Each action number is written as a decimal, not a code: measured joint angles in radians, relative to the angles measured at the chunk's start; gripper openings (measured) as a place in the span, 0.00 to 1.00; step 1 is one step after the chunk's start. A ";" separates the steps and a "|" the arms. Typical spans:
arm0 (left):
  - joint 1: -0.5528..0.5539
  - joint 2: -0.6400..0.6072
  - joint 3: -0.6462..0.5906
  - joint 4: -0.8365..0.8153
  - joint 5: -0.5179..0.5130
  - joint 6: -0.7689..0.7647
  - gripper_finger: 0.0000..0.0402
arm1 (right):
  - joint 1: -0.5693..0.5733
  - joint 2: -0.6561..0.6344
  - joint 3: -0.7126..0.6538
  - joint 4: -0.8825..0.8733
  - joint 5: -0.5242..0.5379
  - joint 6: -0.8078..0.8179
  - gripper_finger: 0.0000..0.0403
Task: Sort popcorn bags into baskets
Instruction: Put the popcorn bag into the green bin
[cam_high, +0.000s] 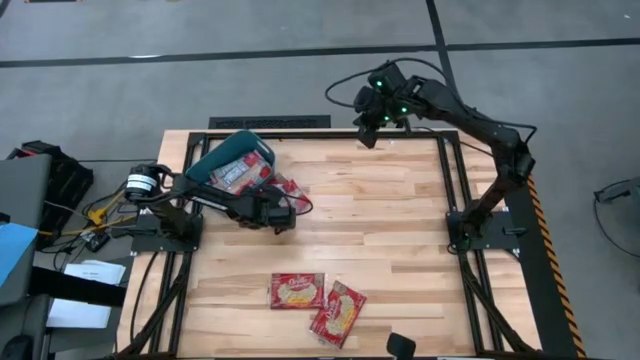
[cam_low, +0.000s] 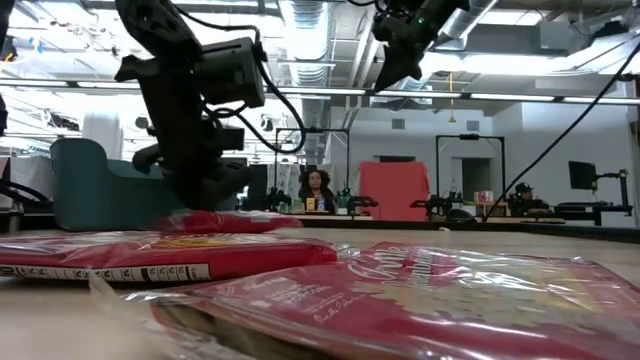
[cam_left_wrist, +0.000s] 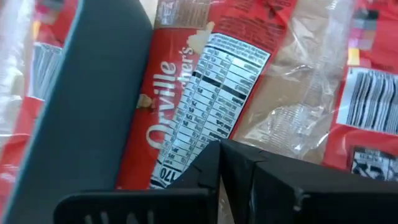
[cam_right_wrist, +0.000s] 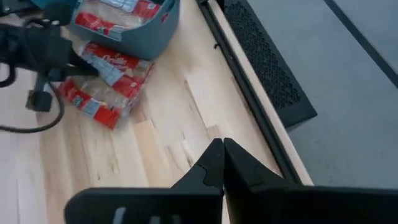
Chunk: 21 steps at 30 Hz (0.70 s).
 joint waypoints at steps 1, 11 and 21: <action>0.003 -0.002 -0.011 0.029 0.015 -0.004 0.00 | 0.005 0.000 0.000 -0.001 0.000 0.000 0.05; -0.021 0.002 -0.021 0.337 0.482 0.003 0.00 | 0.028 0.000 0.000 -0.018 -0.001 -0.011 0.02; -0.025 -0.172 0.018 0.264 0.213 0.116 0.00 | 0.030 0.000 0.000 -0.038 -0.005 -0.011 0.04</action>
